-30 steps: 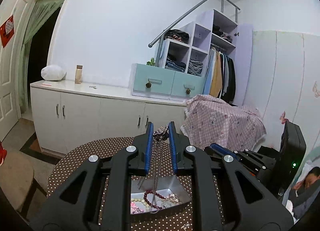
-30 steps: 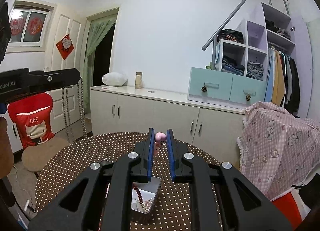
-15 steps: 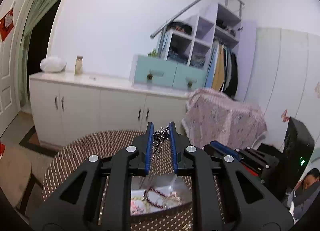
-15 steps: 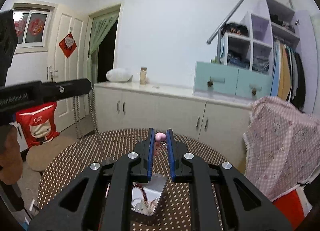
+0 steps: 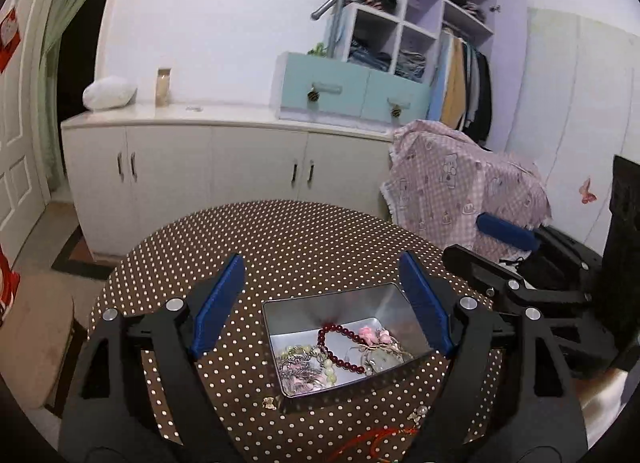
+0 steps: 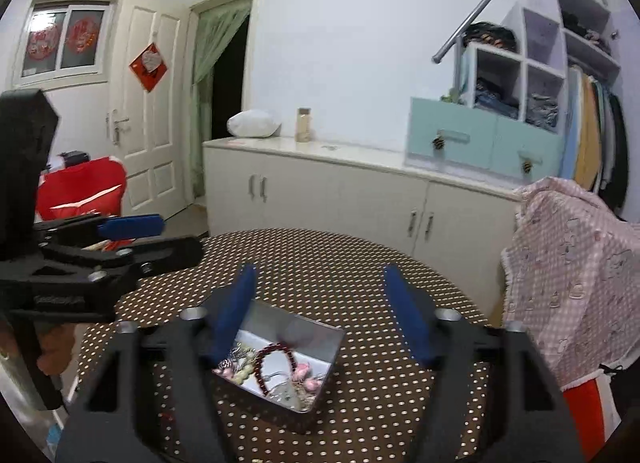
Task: Organize jewelry
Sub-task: 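Open both grippers to release the chain and charm into the box, then withdraw both grippers from the box toward the remaining jewelry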
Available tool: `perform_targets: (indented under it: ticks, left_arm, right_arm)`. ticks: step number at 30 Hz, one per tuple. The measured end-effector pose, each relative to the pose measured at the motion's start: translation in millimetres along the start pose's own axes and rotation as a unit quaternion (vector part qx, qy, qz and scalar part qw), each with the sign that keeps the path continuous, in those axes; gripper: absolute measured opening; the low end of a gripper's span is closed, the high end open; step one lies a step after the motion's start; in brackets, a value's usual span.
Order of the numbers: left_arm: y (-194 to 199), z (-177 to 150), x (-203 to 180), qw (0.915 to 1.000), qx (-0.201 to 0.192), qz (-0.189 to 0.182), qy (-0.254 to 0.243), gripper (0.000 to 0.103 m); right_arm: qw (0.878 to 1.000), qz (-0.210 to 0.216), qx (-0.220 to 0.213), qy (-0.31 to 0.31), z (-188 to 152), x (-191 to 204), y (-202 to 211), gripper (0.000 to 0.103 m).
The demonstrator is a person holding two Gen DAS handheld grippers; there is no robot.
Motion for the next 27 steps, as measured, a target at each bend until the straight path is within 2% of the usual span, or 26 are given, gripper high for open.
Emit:
perform_targets:
  ticks: [14, 21, 27]
  left_arm:
    - [10, -19, 12, 0.9992, 0.017, 0.035, -0.001, 0.078]
    - [12, -46, 37, 0.9959, 0.042, 0.078, 0.016, 0.078]
    - [9, -72, 54, 0.9932, 0.073, 0.085, 0.032, 0.078]
  right_arm:
    - [0.999, -0.015, 0.020, -0.025, -17, -11, 8, 0.071]
    - [0.998, -0.027, 0.047, -0.041, -39, -16, 10, 0.072]
    - [0.996, -0.037, 0.070, -0.048, -59, -16, 10, 0.072]
Point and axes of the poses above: each gripper's, at about its wrist camera, not at the fingertips, and y roughly against the way its jaws point, x to its left, z to its top, the point moved 6 cm from there along -y, roughly the way its jaws point, and after that the axes turned 2 degrees about -z, right-handed, at the moved point
